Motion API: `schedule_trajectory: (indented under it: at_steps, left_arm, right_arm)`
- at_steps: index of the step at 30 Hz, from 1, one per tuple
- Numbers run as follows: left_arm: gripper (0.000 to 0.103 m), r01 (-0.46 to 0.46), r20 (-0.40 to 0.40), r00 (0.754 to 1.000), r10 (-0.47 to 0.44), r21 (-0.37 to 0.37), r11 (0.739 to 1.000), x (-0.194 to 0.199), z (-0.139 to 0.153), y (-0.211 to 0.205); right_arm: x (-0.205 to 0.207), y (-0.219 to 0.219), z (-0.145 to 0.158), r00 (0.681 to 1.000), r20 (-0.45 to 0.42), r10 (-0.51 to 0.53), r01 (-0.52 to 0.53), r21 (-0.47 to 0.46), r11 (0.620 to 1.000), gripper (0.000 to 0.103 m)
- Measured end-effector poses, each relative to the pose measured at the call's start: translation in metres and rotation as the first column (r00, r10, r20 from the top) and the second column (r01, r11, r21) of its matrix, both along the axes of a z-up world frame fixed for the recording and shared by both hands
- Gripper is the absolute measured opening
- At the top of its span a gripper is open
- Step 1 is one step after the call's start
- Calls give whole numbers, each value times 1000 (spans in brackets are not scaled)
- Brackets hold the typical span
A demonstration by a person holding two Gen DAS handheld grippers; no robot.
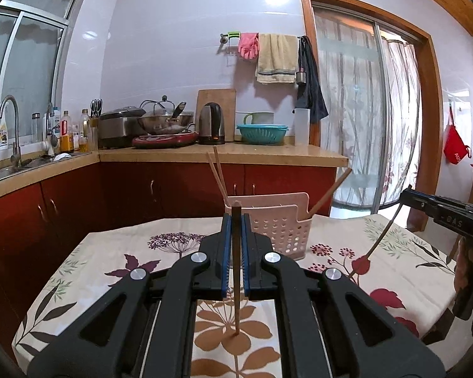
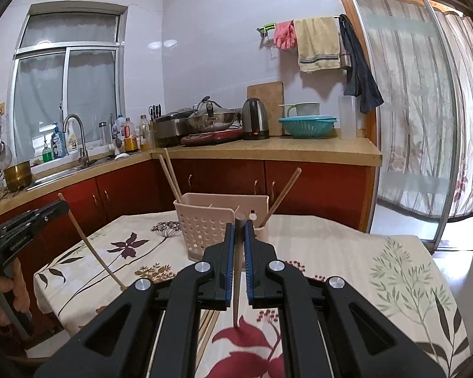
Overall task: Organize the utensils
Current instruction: 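Lift both held chopsticks upright and carry them over the pink holder, then lower both chopsticks into the pink holder and open both tools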
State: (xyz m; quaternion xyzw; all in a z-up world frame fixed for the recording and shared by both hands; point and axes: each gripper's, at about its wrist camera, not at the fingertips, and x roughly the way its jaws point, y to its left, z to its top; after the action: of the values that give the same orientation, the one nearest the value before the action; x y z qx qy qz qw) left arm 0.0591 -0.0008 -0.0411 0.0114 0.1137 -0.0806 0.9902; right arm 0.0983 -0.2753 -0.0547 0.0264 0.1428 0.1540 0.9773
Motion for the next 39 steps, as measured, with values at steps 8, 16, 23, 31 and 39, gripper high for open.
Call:
schedule_trajectory:
  at_steps: [8,16,23,31,39]
  left_arm:
    - [7,14,-18,1000,-14,-27,1000,17,7,7]
    - [7,81,40,996,-77,-92,992,32,48,12]
    - [7,128,136,985,-111,-125,984,57,96,11]
    - [7,127,250,963,-101,-89,988,97,139,-5]
    - [7,105,267,959,-94,-28,994,148,132,-29]
  right_arm:
    - [18,4,6,1000,11,-2,2,-2,1000,7]
    - [27,3,48,996,91,21,-21,4,1000,7]
    - [47,1,98,979,198,39,-48,41,998,7]
    - [86,8,116,970,238,48,-60,47,997,7]
    - [122,13,97,980,190,51,-61,49,997,7]
